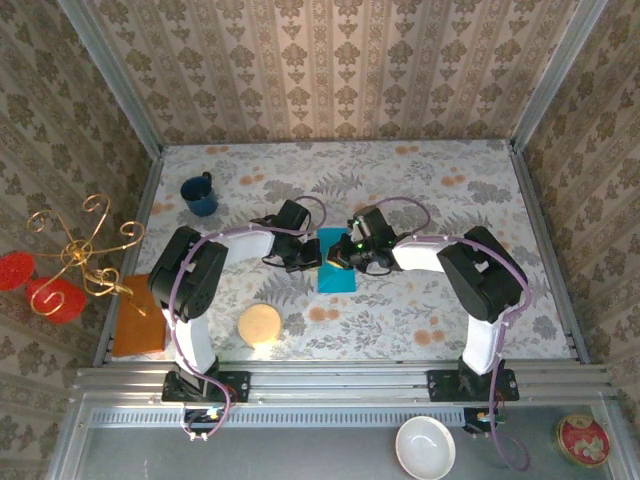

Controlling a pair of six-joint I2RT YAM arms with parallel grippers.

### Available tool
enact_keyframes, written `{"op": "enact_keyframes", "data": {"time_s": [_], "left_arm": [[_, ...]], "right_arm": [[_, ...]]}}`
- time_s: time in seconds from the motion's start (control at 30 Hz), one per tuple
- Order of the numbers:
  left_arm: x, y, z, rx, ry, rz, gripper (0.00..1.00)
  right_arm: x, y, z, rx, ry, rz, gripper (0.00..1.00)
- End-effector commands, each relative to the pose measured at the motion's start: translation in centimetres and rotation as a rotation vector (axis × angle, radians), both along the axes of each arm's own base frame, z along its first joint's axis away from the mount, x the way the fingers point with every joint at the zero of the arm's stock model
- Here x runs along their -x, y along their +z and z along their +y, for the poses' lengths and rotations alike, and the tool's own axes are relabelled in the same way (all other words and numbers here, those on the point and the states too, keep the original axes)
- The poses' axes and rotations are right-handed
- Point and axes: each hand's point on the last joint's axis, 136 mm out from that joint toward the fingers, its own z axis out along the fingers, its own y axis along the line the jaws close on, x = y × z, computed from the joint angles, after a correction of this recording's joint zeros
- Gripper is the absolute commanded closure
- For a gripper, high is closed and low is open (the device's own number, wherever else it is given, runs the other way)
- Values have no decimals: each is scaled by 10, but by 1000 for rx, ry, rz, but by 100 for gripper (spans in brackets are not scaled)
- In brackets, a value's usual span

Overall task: Fold a paper plane with a square sheet of paper (pick it up from the middle)
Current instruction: Fold the triangle a second time at the center of the table.

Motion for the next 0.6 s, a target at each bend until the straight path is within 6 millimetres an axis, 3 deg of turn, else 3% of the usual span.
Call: {"op": "enact_keyframes", "data": {"time_s": [0.0,0.3,0.57], "left_arm": [[10,-22,17,-103,0,53,100],[9,-21,16,-108,-5,52,100],[11,-25,22,-135,4,64,100]], "right_arm": [[10,-12,-11,58,20,8,100],[15,-30,-18,97,12,43,100],[21,-53,-35,148,-51,107,100]]}}
